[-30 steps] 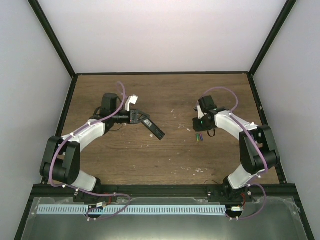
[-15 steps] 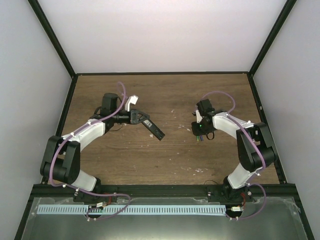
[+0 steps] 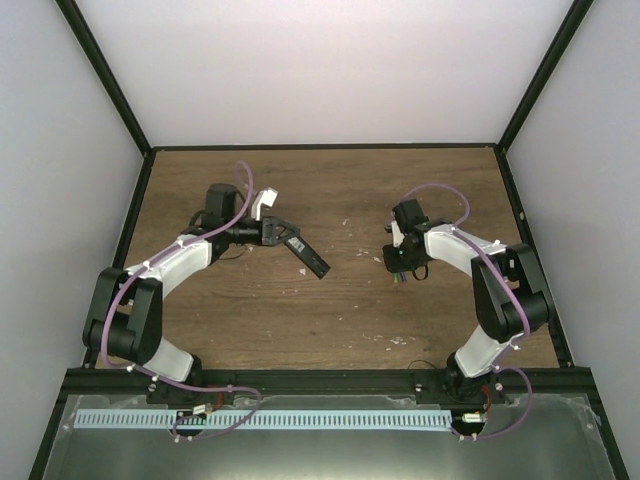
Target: Load the batteries into the remote control
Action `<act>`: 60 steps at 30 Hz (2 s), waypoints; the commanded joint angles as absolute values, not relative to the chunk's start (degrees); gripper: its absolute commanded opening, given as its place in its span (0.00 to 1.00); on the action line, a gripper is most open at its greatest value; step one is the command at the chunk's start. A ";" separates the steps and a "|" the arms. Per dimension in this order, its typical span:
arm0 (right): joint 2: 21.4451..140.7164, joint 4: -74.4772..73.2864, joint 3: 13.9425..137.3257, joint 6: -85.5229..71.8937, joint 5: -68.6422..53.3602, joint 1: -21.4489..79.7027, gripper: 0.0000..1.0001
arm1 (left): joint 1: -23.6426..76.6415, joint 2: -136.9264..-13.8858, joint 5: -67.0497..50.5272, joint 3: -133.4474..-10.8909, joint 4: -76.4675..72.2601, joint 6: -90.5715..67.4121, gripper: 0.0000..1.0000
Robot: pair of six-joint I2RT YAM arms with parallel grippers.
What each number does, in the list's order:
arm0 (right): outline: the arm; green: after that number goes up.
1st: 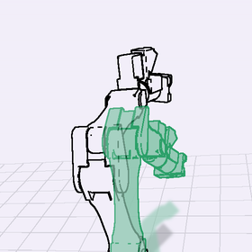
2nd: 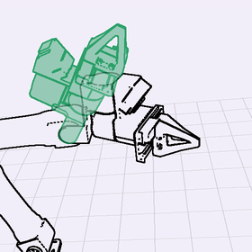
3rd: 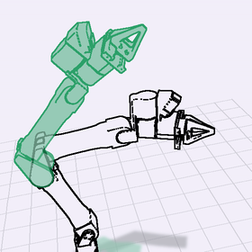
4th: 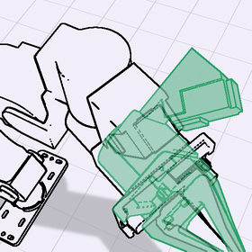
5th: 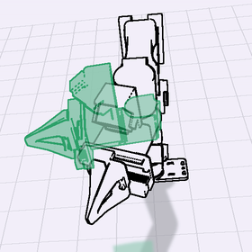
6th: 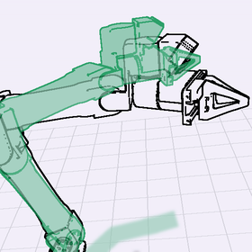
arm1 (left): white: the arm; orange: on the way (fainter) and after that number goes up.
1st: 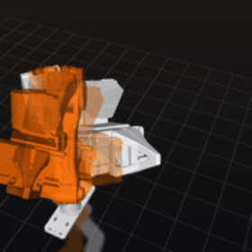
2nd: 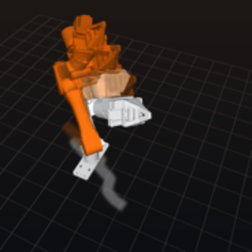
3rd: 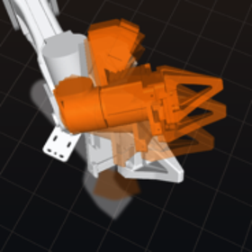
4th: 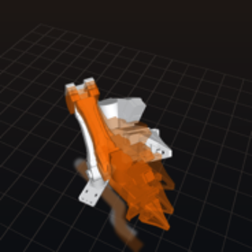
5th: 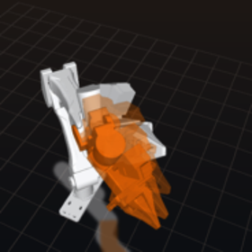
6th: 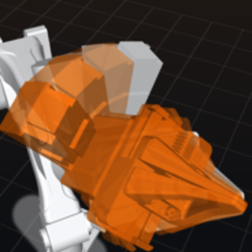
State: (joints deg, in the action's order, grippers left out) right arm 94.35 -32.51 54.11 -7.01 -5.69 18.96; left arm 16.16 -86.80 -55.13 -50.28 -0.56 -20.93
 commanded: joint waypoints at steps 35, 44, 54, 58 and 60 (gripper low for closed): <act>94.04 -34.42 56.83 -5.40 -9.87 19.72 0.01 | 16.27 -87.45 -57.81 -48.89 -6.15 -24.32 0.00; 82.78 -24.65 58.52 -2.89 -28.62 20.08 0.01 | 16.27 -87.45 -59.29 -45.27 -14.03 -29.88 0.00; 76.89 -15.79 59.55 1.73 -43.47 24.29 0.01 | 17.05 -88.64 -63.81 -45.44 -23.03 -37.06 0.00; 75.91 -12.43 57.07 3.13 -46.08 26.75 0.01 | 17.66 -88.30 -65.06 -45.78 -27.39 -41.93 0.00; 75.39 -10.71 55.95 3.58 -47.61 27.42 0.01 | 17.67 -88.77 -66.23 -46.01 -30.43 -44.89 0.00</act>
State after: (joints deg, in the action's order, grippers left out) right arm 77.06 -15.22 57.56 1.26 -42.33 26.02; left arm 17.32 -88.18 -62.63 -45.34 -21.76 -38.61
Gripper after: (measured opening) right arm 0.007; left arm 0.158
